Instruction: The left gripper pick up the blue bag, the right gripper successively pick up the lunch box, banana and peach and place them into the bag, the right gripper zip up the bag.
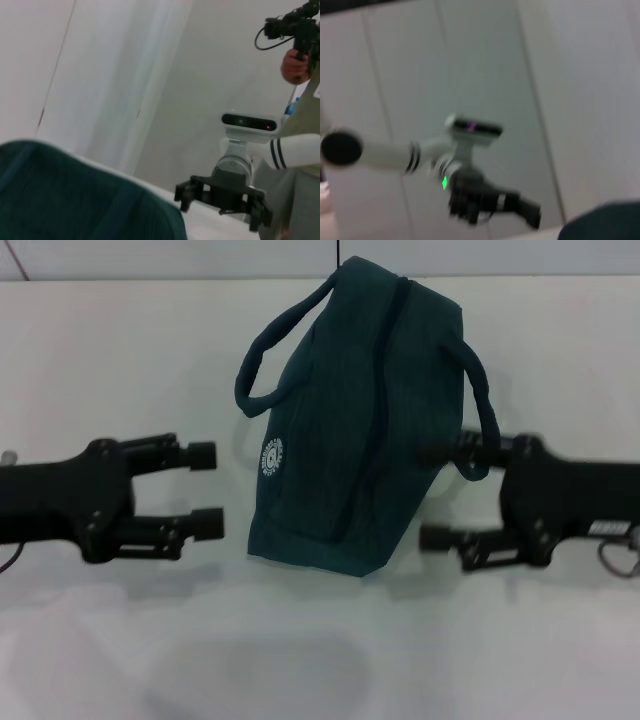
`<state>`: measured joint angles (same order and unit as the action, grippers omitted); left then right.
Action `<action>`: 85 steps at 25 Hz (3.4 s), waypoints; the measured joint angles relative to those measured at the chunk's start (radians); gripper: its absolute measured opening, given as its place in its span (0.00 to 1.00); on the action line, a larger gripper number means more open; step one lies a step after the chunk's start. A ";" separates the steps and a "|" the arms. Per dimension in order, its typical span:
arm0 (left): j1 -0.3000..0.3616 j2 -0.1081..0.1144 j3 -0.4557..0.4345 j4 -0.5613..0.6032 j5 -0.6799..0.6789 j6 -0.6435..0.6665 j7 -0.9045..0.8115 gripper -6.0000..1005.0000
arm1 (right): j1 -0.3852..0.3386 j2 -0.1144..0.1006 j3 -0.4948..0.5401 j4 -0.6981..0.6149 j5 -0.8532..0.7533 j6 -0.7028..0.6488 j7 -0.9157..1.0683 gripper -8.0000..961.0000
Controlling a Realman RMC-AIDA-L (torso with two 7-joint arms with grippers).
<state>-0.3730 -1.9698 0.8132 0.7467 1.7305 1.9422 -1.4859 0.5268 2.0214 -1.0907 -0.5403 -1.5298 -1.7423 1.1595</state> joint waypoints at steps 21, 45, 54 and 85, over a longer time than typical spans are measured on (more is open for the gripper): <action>0.062 0.022 -0.006 -0.050 0.014 0.052 0.107 0.87 | 0.005 0.006 -0.113 0.124 0.004 0.080 -0.155 0.91; 0.052 0.009 -0.005 -0.088 0.018 0.047 0.160 0.87 | 0.001 0.006 -0.113 0.125 0.003 0.089 -0.156 0.91; 0.049 0.001 -0.008 -0.089 0.018 0.044 0.161 0.87 | 0.004 0.007 -0.113 0.123 0.003 0.089 -0.156 0.91; 0.032 -0.003 -0.009 -0.089 0.018 0.038 0.171 0.87 | 0.009 0.005 -0.113 0.114 0.004 0.098 -0.156 0.91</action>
<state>-0.3405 -1.9727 0.8037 0.6580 1.7487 1.9798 -1.3146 0.5359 2.0263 -1.2036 -0.4264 -1.5263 -1.6447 1.0037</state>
